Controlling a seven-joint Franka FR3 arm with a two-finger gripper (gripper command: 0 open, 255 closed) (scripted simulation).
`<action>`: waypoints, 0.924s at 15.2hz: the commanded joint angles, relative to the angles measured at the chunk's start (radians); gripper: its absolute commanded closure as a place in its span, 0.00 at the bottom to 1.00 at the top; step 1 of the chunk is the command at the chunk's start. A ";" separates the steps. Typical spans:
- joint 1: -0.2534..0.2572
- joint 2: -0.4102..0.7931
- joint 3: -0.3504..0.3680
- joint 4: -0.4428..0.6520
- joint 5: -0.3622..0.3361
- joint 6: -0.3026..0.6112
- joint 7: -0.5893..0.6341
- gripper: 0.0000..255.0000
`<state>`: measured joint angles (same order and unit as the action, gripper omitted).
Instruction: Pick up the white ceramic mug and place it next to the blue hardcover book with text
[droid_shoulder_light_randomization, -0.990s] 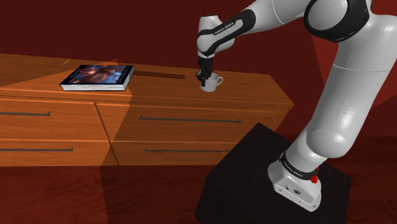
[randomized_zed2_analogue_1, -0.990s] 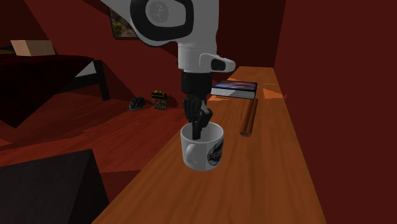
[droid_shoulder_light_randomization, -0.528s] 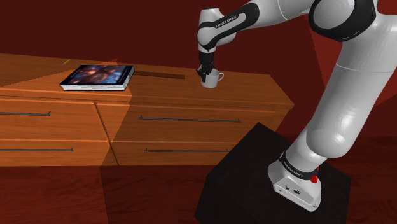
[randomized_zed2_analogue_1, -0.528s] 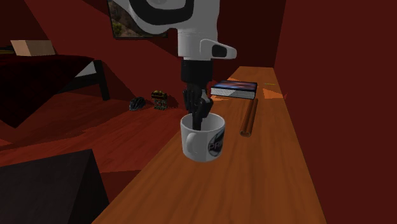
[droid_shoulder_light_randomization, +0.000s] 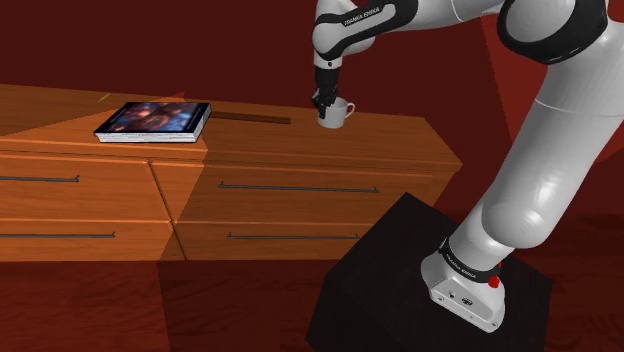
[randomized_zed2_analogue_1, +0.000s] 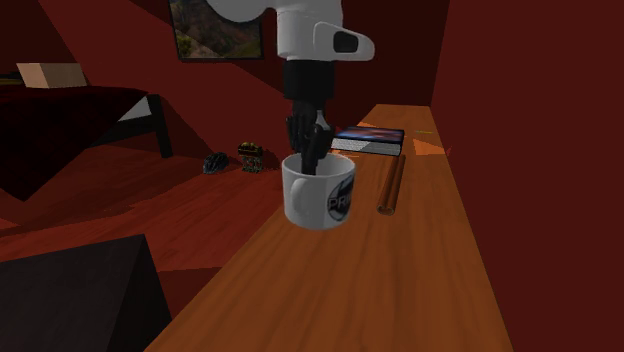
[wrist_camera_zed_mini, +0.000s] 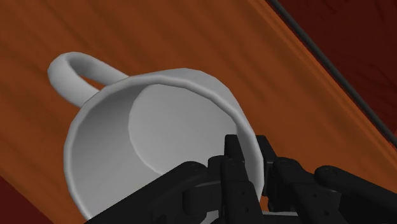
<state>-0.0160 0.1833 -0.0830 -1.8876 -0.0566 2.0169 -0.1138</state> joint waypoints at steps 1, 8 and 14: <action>0.000 -0.007 0.000 0.015 0.000 -0.023 -0.001 1.00; 0.001 -0.033 0.000 0.078 0.000 -0.111 -0.005 1.00; 0.001 -0.047 0.000 0.141 0.000 -0.187 -0.009 1.00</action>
<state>-0.0154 0.1398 -0.0835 -1.7545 -0.0566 1.8407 -0.1233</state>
